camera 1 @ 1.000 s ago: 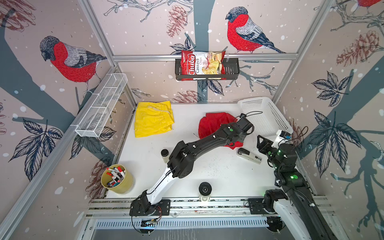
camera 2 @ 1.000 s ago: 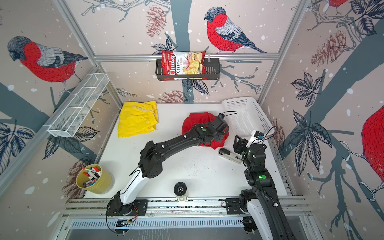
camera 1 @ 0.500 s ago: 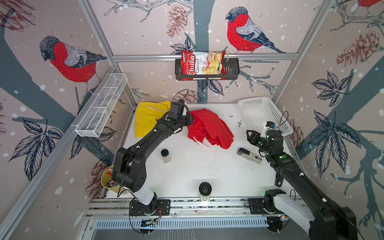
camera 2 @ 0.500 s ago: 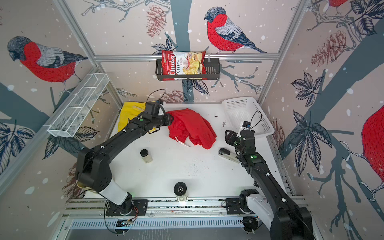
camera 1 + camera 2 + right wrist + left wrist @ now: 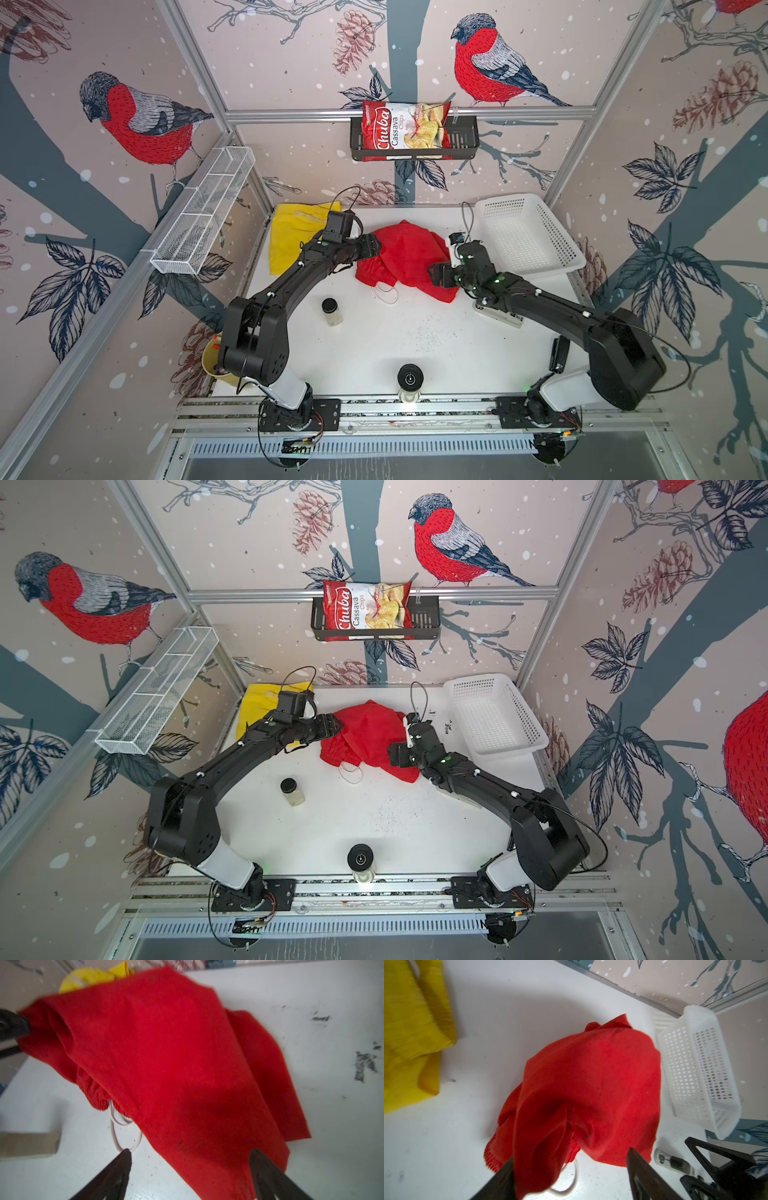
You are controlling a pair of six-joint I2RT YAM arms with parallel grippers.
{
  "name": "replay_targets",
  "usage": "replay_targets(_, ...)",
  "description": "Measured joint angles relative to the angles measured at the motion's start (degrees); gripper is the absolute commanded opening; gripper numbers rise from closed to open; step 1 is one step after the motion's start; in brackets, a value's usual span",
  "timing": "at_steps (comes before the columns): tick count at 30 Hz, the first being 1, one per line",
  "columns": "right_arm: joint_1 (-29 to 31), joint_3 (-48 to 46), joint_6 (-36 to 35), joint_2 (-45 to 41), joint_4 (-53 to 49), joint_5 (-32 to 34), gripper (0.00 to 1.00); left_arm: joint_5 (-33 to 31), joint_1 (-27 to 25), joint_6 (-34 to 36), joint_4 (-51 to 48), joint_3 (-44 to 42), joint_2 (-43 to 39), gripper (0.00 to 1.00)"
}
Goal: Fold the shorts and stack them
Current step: 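Grasp the red shorts' waistband corners with both grippers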
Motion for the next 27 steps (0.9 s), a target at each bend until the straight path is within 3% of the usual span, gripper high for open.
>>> replay_targets(7, 2.4, -0.9, -1.3, 8.3, -0.5, 4.7, 0.98, -4.8, -4.2, 0.6, -4.9, -9.3, -4.9, 0.89)
replay_targets(12, 1.2, 1.0, -1.4, 13.5, 1.6, 5.5, 0.91, -6.5, -7.3, 0.3, -3.5, -13.3, -3.9, 0.88)
replay_targets(18, -0.9, 6.3, -1.3, 18.9, 3.8, 2.8, 0.63, -10.1, -9.3, -0.3, -0.6, -12.0, 4.5, 0.8)
replay_targets(21, -1.0, 7.0, -1.4, 20.2, 4.7, 0.7, 0.25, -13.4, -9.3, -0.6, -0.3, -9.5, 7.6, 0.77)
replay_targets(23, -1.2, 7.0, -1.3, 20.7, 4.7, -0.4, 0.06, -15.4, -9.3, -0.7, 0.2, -7.3, 9.2, 0.73)
replay_targets(24, -1.4, 7.0, -1.3, 20.8, 4.7, -0.7, 0.01, -16.2, -9.3, -1.0, 0.2, -6.6, 9.7, 0.71)
replay_targets(27, -2.2, 6.4, -1.2, 20.7, 5.5, -1.5, 0.0, -18.2, -9.3, -1.7, 0.3, -4.2, 11.3, 0.55)
